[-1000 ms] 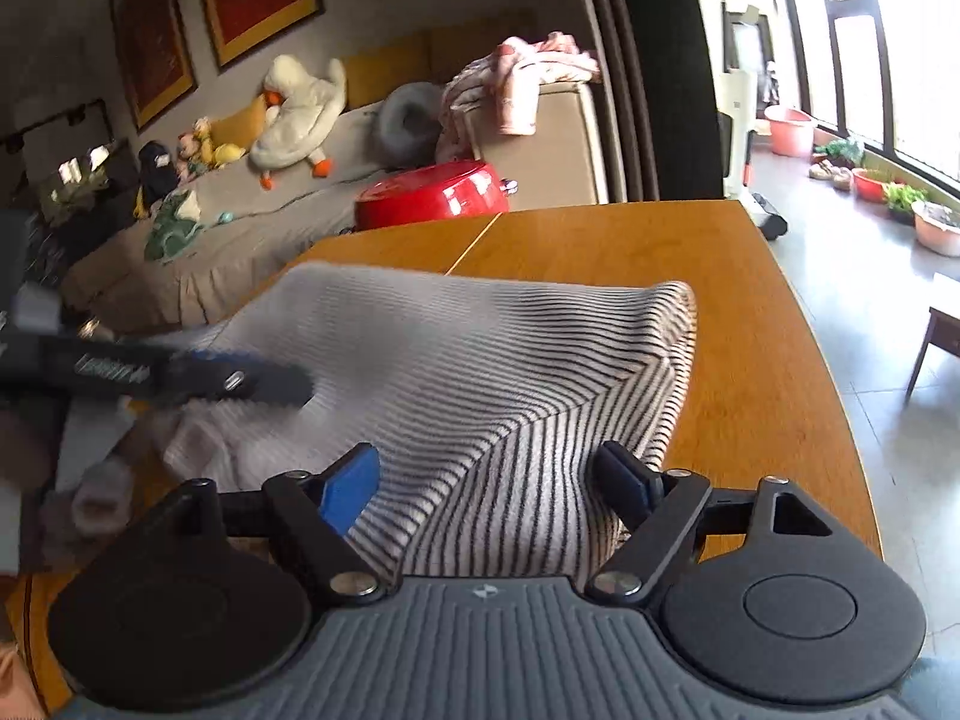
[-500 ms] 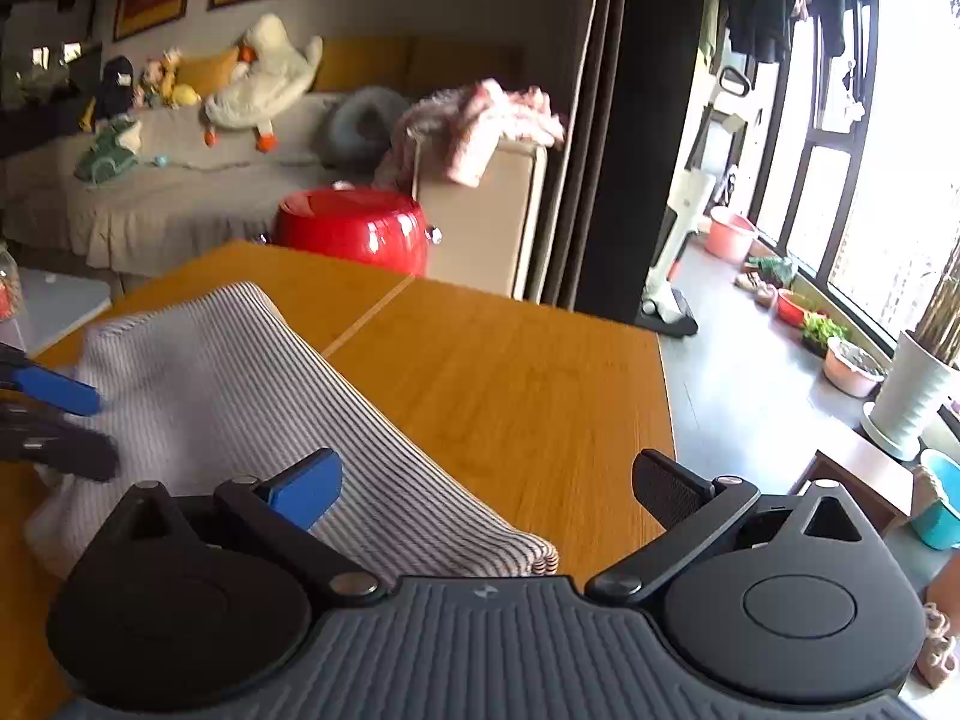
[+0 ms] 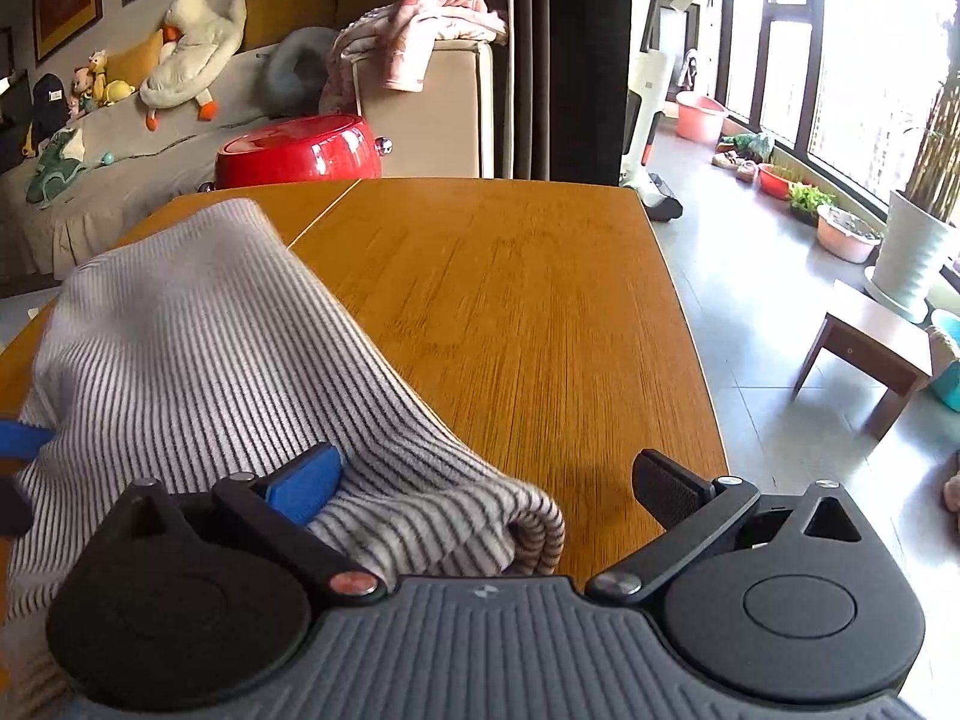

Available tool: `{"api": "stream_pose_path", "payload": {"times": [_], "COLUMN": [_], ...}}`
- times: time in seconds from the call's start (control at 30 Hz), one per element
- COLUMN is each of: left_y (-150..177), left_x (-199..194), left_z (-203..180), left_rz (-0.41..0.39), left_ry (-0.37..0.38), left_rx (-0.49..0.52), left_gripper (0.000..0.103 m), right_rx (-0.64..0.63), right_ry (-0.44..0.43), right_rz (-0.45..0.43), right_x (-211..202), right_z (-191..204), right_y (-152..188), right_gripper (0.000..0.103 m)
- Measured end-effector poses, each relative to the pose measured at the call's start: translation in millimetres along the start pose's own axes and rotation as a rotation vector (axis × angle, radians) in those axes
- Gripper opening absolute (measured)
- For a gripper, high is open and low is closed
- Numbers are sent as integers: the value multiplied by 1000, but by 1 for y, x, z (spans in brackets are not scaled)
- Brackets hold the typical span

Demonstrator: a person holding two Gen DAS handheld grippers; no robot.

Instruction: Fold clothes

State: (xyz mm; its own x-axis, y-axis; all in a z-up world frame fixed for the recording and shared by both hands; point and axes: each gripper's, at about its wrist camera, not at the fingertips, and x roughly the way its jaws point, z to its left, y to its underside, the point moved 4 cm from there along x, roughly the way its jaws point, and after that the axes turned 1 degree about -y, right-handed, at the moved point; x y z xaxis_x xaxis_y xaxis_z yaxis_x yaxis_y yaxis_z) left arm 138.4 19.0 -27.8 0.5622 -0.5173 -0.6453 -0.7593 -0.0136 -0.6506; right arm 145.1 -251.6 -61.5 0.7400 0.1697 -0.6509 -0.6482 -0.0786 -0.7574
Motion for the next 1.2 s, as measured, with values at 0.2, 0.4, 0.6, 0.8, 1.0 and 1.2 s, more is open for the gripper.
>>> {"api": "stream_pose_path", "payload": {"times": [0.2, 0.4, 0.6, 0.8, 1.0, 1.2], "left_y": [-22, -24, 5, 33, 38, 38], "left_x": [11, -10, -35, -32, -30, -33], "left_z": [17, 25, 12, 5, 6, 14], "left_rz": [-57, -97, -39, 10, -20, -44], "left_ry": [-46, -65, 3, -41, -34, 10], "left_rx": [-18, -9, 95, 178, 181, 132], "left_gripper": [103, 103, 102, 90, 93, 94], "right_rx": [-109, -134, -222, -115, -57, -308], "right_ry": [-144, -95, -228, -310, -324, -242], "right_rz": [-8, -118, -89, 16, 32, -168], "right_x": [-49, -83, -84, -62, -63, -109], "right_z": [37, 38, 77, 76, 72, 102], "right_y": [40, 21, 26, 38, 43, 28], "right_gripper": [103, 103, 103, 103, 103, 77]}}
